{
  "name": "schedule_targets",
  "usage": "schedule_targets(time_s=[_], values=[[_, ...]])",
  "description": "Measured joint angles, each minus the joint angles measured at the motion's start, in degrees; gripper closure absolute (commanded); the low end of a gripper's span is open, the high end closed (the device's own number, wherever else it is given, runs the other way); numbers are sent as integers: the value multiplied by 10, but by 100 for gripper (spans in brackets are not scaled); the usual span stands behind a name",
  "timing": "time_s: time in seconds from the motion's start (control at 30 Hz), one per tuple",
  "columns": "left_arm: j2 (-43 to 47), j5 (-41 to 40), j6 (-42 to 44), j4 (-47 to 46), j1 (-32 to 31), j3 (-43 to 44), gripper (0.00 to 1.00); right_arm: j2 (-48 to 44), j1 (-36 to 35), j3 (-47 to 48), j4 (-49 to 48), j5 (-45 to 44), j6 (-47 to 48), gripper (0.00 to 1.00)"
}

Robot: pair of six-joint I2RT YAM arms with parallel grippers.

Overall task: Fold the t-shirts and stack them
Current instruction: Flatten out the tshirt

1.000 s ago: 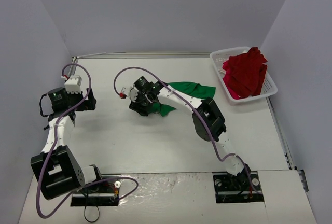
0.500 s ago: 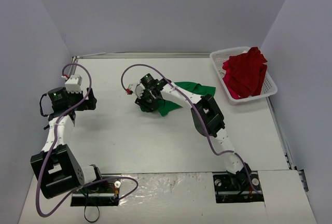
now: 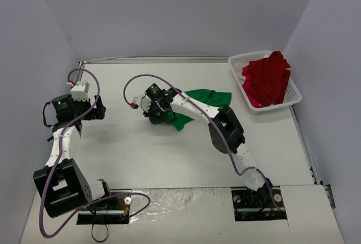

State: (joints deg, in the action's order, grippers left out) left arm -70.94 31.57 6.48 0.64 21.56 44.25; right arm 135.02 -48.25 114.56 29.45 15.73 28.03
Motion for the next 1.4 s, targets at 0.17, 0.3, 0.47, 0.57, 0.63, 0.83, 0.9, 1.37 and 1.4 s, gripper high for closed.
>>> schedule_targets(time_s=[0.17, 0.3, 0.47, 0.57, 0.63, 0.83, 0.9, 1.37, 1.4], values=[[30, 4, 0, 0, 0, 0, 6, -112, -33, 10, 39, -25, 6, 100], [50, 5, 4, 10, -2, 5, 6, -238, -34, 68, 46, -55, 13, 100], [51, -3, 15, 40, -23, 39, 6, -358, 102, 118, 30, -49, 20, 100], [51, -18, 25, 51, -58, 57, 6, -371, 241, 101, 7, -45, 18, 100], [50, -27, 29, 52, -83, 61, 6, -360, 301, 68, -3, -43, 17, 100], [28, -49, 37, 52, -153, 65, 6, -293, 360, -58, -6, -28, 16, 100], [7, -58, 41, 52, -172, 69, 6, -281, 360, -97, -4, -24, 16, 100], [-113, -69, 45, 43, -273, 105, 6, -273, 359, -139, -26, -14, 14, 100], [-118, -63, 46, 44, -283, 107, 6, -273, 359, -141, -27, -14, 14, 100]])
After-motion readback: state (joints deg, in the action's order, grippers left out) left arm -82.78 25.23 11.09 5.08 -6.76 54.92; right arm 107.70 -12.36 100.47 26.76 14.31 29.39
